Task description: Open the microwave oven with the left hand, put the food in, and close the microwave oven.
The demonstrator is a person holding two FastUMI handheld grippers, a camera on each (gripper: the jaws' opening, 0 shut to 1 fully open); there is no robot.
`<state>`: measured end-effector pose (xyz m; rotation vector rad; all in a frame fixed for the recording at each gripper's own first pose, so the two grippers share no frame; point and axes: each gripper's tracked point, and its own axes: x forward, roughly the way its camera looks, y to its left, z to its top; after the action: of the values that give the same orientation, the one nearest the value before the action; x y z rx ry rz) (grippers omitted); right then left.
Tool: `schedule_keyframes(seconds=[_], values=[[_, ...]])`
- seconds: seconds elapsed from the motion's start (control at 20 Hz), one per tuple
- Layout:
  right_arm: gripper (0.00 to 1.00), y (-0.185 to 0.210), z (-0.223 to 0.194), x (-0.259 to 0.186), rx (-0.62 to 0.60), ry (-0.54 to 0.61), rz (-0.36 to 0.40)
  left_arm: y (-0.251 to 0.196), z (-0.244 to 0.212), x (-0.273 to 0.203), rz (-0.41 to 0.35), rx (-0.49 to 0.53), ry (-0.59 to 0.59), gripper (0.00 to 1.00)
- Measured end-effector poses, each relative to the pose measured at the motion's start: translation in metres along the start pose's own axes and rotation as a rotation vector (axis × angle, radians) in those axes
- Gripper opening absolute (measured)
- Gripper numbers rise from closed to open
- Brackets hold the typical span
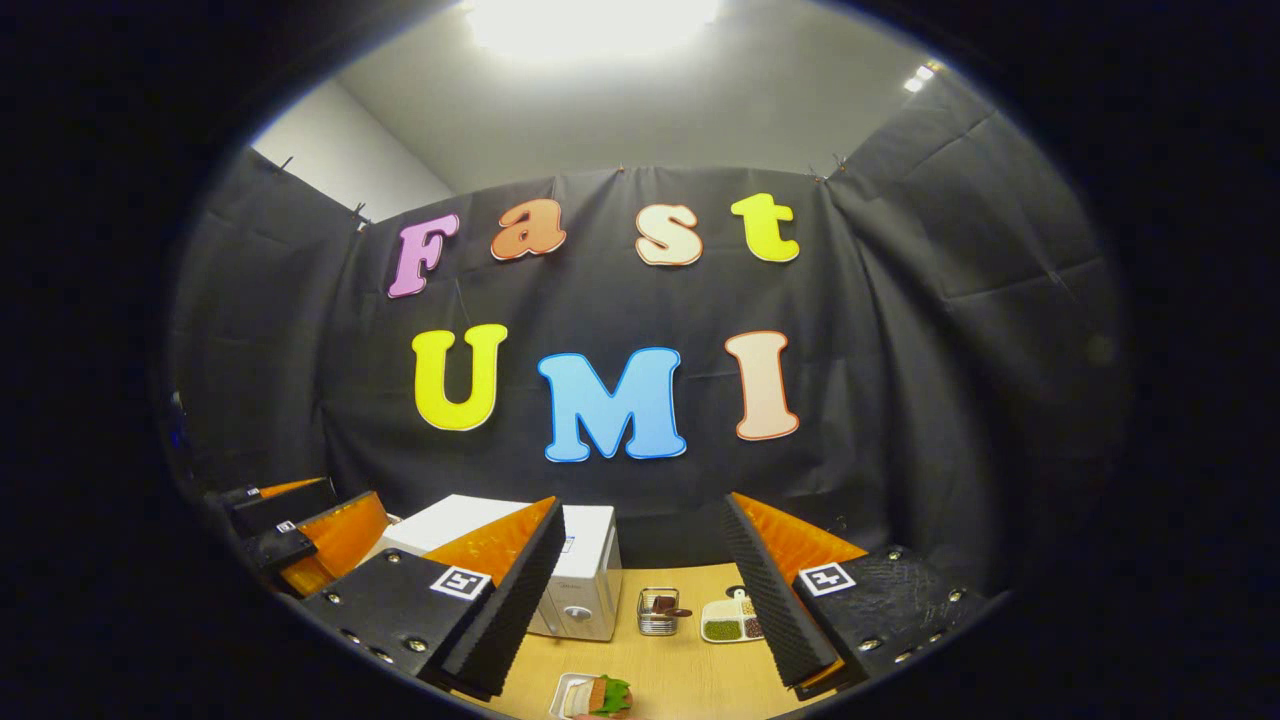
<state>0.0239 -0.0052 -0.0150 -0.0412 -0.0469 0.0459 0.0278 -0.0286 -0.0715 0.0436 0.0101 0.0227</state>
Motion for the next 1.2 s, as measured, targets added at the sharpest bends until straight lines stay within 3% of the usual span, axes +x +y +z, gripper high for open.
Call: schedule_keyframes(seconds=[0.15, 0.7, 0.8, 1.1, 1.2], values=[[0.96, -0.003, -0.013, -0.001, -0.022, 0.024, -0.029, -0.004, -0.048, 0.022, -0.035, 0.014, 0.033, 0.96], [0.96, -0.034, -0.076, 0.023, -0.081, 0.171, -0.112, 0.007, -0.241, 0.121, -0.015, 0.029, 0.308, 0.94], [0.96, -0.039, -0.083, 0.03, -0.075, 0.193, -0.117, 0.008, -0.269, 0.134, -0.007, 0.026, 0.351, 0.99], [0.96, -0.045, -0.095, 0.04, -0.1, 0.224, -0.111, -0.001, -0.327, 0.164, -0.011, 0.035, 0.458, 0.92], [0.96, -0.045, -0.097, 0.04, -0.106, 0.228, -0.108, -0.001, -0.343, 0.17, -0.001, 0.026, 0.496, 0.78]])
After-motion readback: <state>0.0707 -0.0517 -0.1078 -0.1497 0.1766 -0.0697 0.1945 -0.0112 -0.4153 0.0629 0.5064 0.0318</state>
